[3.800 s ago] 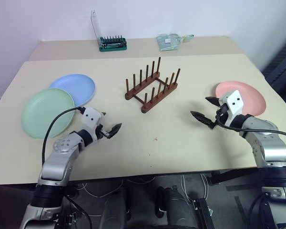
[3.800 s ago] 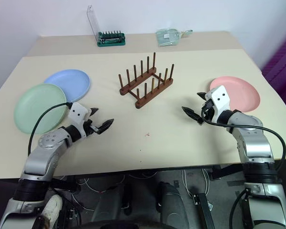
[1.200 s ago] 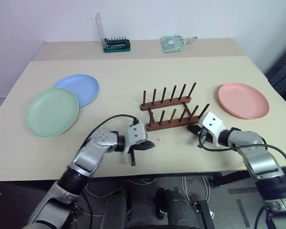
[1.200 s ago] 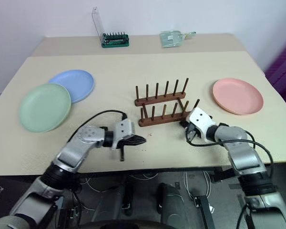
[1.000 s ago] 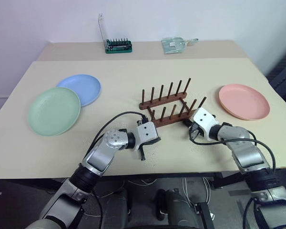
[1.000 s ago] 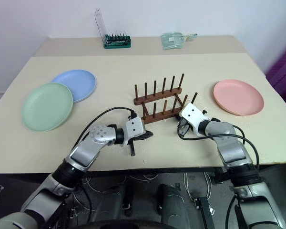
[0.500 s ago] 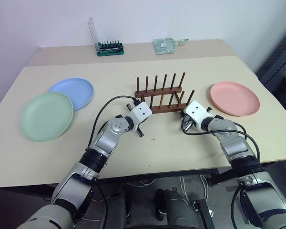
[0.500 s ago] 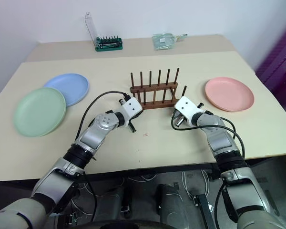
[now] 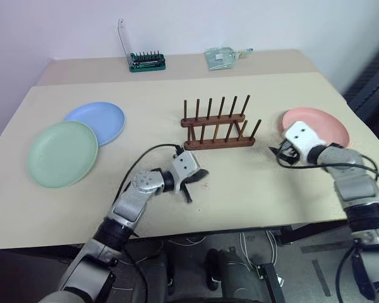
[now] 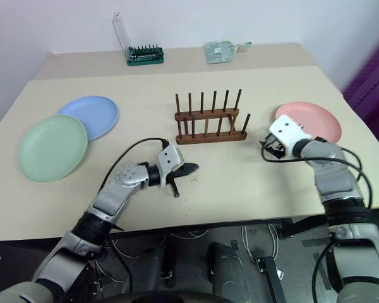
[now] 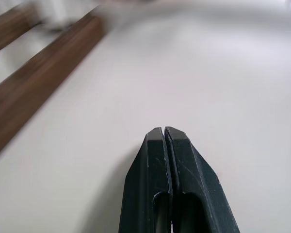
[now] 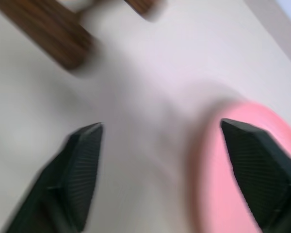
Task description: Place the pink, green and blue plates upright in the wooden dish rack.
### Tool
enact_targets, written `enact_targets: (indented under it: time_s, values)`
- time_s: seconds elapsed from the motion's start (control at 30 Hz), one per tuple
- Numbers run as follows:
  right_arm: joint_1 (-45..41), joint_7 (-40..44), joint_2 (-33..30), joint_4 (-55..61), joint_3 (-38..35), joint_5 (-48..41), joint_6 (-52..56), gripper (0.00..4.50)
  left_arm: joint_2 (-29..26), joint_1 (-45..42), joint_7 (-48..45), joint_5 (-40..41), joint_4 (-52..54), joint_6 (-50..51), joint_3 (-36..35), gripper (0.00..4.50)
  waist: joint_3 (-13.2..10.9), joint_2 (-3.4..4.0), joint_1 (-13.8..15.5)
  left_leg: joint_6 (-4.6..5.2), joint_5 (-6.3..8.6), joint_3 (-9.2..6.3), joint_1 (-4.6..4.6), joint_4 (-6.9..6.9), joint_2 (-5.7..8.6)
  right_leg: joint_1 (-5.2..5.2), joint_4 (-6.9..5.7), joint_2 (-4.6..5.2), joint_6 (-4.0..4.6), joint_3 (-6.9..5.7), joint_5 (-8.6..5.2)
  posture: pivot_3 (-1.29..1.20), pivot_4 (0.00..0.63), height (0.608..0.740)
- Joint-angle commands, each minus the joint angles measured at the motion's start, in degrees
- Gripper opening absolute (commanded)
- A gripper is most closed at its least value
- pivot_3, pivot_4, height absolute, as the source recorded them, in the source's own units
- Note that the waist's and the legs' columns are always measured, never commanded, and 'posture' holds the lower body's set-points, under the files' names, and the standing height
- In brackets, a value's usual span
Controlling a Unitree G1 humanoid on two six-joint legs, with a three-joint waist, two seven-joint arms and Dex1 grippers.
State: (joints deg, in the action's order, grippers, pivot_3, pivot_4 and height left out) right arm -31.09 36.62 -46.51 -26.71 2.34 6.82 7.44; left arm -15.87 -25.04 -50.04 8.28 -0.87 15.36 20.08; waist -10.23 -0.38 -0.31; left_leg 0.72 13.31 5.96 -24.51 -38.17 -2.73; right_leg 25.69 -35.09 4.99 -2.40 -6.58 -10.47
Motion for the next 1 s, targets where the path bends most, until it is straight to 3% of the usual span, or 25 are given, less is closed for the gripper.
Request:
enact_targets:
  time_s: [0.03,0.13,0.2,0.43,0.63,0.73,0.87,1.0]
  values:
    - [-2.83,0.39,-0.35,-7.31,1.11,1.84,-2.97,3.72,-0.50,-1.07,-1.38,0.64,2.68,0.48,0.13,0.00,0.00,0.00,-0.29,0.00,0.00,-0.01,0.03,0.00,0.00,-0.03,0.01,-0.02,0.00,0.00,0.00,0.00,0.150,0.730]
    - [-5.66,-1.14,0.17,-13.46,2.13,3.62,-5.21,3.72,-0.80,-1.26,-1.75,0.37,2.76,0.74,0.22,0.00,0.00,0.02,-0.66,0.01,0.00,0.00,0.05,0.02,0.00,-0.02,0.00,-0.07,-0.02,0.06,0.00,0.00,0.150,0.730]
    - [-7.14,-1.98,0.34,-16.65,2.59,4.39,-6.28,3.21,-1.01,-1.13,-1.76,0.34,3.18,0.98,0.16,0.00,0.00,0.02,-0.47,0.01,-0.01,-0.02,0.05,0.02,0.00,-0.02,0.00,-0.10,-0.02,0.06,0.00,0.00,0.150,0.730]
    - [-7.60,-2.92,0.60,-17.68,2.45,4.84,-7.99,0.05,-2.07,-0.14,-1.78,0.91,4.44,1.66,-0.07,0.00,-0.02,0.04,-0.25,0.02,-0.01,-0.01,0.01,0.02,0.03,-0.02,0.01,-0.02,-0.03,0.07,-0.01,0.00,0.150,0.730]
    - [-7.19,-7.30,-0.86,-9.57,-0.13,5.21,-11.98,0.05,-2.27,0.17,-1.70,0.49,4.61,1.37,0.29,0.00,-0.08,0.14,-0.40,0.02,-0.01,0.01,0.01,0.03,0.01,0.02,0.00,-0.05,-0.03,0.07,-0.01,0.00,0.150,0.730]
    - [-10.71,-0.97,4.09,8.62,-11.84,-16.39,-0.11,0.05,-2.08,0.27,-1.48,0.46,4.55,1.40,0.39,0.00,-0.21,0.30,-0.67,0.02,-0.01,0.04,-0.02,0.04,0.01,0.09,-0.03,-0.07,-0.06,0.13,0.01,0.00,0.150,0.730]
    - [-12.37,6.12,5.81,27.74,-20.39,-43.27,22.14,0.05,-1.88,0.44,-1.50,0.56,4.46,1.40,0.57,0.00,-0.32,0.42,0.24,0.02,-0.01,0.00,-0.02,0.06,-0.13,0.21,-0.20,-0.28,-0.23,0.22,0.14,0.00,0.150,0.730]
    - [-13.72,6.07,8.40,33.83,-25.17,-62.78,35.48,0.05,-1.77,0.34,-1.64,0.73,4.10,1.30,0.63,0.00,-0.29,0.37,1.21,0.01,0.00,-0.21,-0.04,0.08,-0.21,0.06,-0.10,-0.29,0.13,-0.03,-0.05,0.00,0.150,0.730]
